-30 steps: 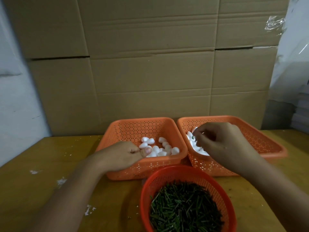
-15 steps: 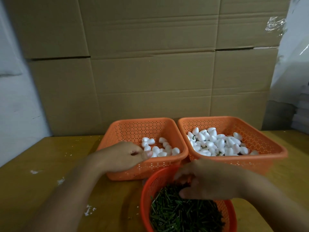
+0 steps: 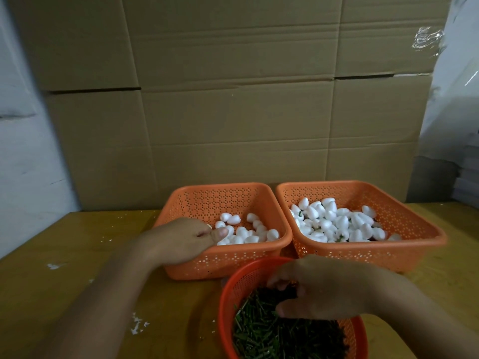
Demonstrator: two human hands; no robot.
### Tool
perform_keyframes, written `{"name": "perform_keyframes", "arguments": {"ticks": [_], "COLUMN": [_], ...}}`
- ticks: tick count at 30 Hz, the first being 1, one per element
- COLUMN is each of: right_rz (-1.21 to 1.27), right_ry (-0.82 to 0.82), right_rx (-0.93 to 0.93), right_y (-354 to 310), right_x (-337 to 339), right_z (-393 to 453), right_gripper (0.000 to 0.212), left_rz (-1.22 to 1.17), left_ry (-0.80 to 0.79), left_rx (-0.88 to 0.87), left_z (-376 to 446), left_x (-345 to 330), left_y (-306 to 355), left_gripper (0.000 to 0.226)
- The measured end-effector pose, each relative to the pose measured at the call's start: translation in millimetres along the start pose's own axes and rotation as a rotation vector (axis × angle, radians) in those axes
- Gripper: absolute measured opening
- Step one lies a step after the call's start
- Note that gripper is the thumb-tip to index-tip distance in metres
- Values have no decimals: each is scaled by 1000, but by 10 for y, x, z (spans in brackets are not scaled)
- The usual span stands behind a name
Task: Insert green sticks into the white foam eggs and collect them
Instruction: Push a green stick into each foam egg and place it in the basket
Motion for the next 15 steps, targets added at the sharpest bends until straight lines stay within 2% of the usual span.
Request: {"name": "perform_keyframes", "arguments": {"ticks": [2,7,10,15], "right_rz": [7,19,19,19], "right_ry": [-3,-10,-10,-8], "right_rx": [-1,2,3,0], "right_y": [0,7,12,20], "right_x": [-2,-4,-8,-13], "right_z": [-1,6,8,14], "right_gripper": [49,49,49,49], "left_rz": [-9,-89,-138,-102], "left_ry": [12,82,102,-23], "left_rx": [20,15,26,52], "left_z": [9,65,87,111], "left_x": [-4,5,23,-24], "left_y": [-34,-150,-169,-132], "left_gripper": [87,27,27,30]}}
Point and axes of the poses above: each hand's wrist, its own z-axis towards the middle knuckle, its own x-axis out of the back of the hand, y = z × x, the point moved 6 cm from there along z, towards the middle knuckle, and after that the axes turned 11 degrees about -x, right-handed, at the moved point
